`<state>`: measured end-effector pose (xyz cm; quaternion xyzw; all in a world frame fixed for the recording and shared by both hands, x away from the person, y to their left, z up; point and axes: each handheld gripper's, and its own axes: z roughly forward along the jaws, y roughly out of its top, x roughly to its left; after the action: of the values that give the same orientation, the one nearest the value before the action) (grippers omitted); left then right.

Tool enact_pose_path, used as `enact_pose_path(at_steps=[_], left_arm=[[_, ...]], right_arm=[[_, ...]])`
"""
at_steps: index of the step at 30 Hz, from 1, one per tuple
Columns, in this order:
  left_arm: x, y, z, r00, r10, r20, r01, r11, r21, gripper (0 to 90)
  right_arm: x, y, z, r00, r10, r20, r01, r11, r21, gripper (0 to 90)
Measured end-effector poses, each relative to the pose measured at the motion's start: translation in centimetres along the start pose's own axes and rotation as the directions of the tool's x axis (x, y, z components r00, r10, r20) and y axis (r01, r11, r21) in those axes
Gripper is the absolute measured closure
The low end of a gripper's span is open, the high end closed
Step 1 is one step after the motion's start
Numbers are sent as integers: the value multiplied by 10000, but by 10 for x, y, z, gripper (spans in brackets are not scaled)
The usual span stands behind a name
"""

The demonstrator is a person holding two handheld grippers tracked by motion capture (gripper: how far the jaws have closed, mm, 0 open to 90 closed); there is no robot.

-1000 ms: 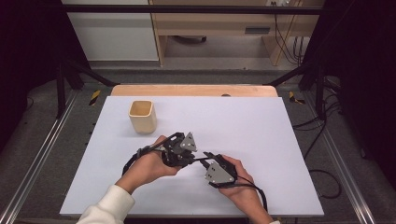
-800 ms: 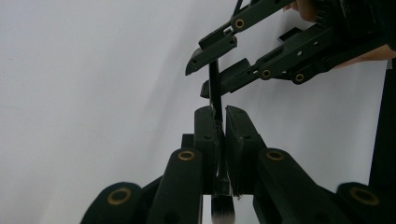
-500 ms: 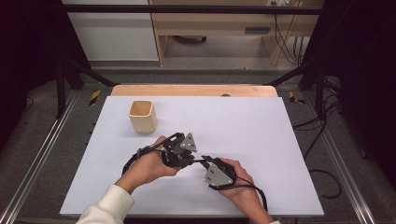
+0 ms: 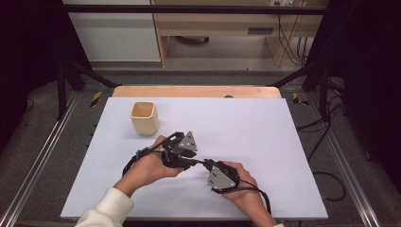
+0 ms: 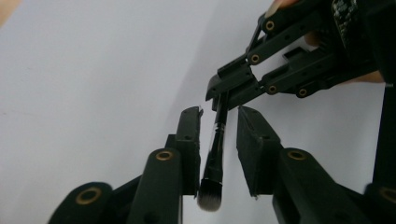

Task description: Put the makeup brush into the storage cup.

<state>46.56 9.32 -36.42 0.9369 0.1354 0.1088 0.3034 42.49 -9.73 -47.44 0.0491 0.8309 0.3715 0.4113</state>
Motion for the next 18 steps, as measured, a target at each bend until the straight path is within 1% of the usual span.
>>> enact_pose_path(at_steps=[1,2,3,4,5,6,7,8,9,10,11,12,13,14,15,16,17,18], left_arm=[[2,0,-5,9999,26,-156,-30,9996,-263,659],[2,0,-5,9999,26,-156,-30,9996,-263,632],[3,-1,-8,9996,-34,-273,20,9988,-494,602],[4,-1,-10,9992,-85,-387,62,9982,-591,602],[5,-2,-12,9986,-171,-508,132,9970,-763,540],[7,-3,-16,9964,-327,-786,239,9936,-1103,512],[7,-3,-16,9964,-327,-786,239,9936,-1103,478],[10,-4,-19,9933,-480,-1048,333,9899,-1380,478],[12,-6,-23,9897,-645,-1281,413,9835,-1763,410],[14,-6,-25,9883,-625,-1392,361,9821,-1847,393],[14,-6,-25,9883,-625,-1392,361,9821,-1847,368],[15,-7,-28,9856,-786,-1498,460,9767,-2095,337],[16,-7,-30,9834,-883,-1587,513,9732,-2240,304],[16,-8,-32,9792,-1095,-1710,623,9635,-2603,304],[18,-9,-37,9742,-1167,-1929,554,9533,-2969,265],[18,-9,-37,9742,-1167,-1929,554,9533,-2969,240],[19,-11,-40,9686,-1271,-2135,511,9428,-3293,194],[20,-12,-42,9647,-1394,-2234,547,9360,-3476,194]], right_arm=[[-1,0,0,10000,38,14,-38,10000,11,835],[-1,0,0,10000,38,14,-38,10000,11,835],[-1,-1,-1,9999,128,26,-128,9999,9,835],[-1,-1,-1,9999,128,26,-128,9999,9,835],[-2,-1,-1,9999,134,46,-134,9999,29,835],[-2,-2,-1,9999,145,38,-145,9999,41,834],[-2,-2,-1,9999,145,38,-145,9999,41,834],[-2,-2,-1,9999,159,5,-159,9999,41,835],[-2,-2,-1,9999,163,-20,-163,9998,64,835],[-2,-2,-1,9999,157,2,-157,9999,66,834],[-2,-2,0,9998,192,-10,-192,9998,77,835],[-2,-2,0,9998,191,23,-191,9998,75,834],[-3,-3,-1,9998,199,8,-199,9998,82,834],[-3,-3,-1,9998,199,8,-199,9998,82,834],[-3,-3,-1,9996,264,37,-264,9996,59,834],[-3,-3,-1,9996,264,37,-264,9996,59,834],[-4,-3,-1,9994,345,49,-345,9994,76,834],[-4,-3,-1,9994,345,49,-345,9994,76,834]])
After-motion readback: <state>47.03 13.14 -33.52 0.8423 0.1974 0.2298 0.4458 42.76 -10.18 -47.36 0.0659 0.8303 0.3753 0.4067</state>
